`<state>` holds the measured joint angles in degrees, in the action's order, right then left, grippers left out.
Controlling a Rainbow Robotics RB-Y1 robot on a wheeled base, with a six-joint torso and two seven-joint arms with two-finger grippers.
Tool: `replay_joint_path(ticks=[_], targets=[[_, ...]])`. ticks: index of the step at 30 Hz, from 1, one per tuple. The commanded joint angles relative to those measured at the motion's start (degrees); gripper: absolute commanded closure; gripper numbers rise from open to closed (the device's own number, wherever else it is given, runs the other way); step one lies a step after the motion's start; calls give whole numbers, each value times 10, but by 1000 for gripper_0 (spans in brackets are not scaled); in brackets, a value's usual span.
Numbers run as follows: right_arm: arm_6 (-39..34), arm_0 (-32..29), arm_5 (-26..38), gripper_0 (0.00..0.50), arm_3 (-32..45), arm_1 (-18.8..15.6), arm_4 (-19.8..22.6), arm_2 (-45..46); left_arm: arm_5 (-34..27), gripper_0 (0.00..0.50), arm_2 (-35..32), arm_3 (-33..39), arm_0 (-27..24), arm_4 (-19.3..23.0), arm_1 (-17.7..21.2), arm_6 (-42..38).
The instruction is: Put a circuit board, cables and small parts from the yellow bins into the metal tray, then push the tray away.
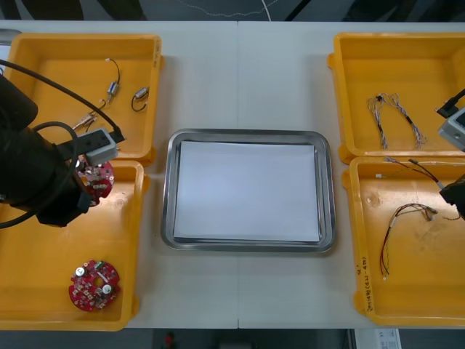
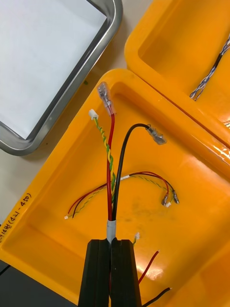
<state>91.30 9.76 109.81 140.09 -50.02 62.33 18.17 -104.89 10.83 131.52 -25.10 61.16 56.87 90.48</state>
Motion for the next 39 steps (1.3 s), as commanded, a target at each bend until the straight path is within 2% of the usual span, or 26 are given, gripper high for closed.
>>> replay_joint_path(ticks=[1,10,18,24,35,39], targets=[[25,8,2,500,1,-21,-11,-3,-6,500,56,22,-65,5,-23,-71],[27,2,2,500,1,-21,-15,4,-10,500,143,25,-139,-2,-83,-173],[32,-9,2,500,1,-21,-17,15,-13,500,224,-4,-191,-32,-146,-252],[36,-9,2,500,1,-21,-19,15,-3,500,267,-43,-211,-67,-185,-265],[43,-9,2,500,1,-21,-27,16,77,500,339,-126,-238,-90,-200,-269],[45,-9,2,500,1,-21,-34,16,96,499,369,-161,-249,-112,-212,-269]])
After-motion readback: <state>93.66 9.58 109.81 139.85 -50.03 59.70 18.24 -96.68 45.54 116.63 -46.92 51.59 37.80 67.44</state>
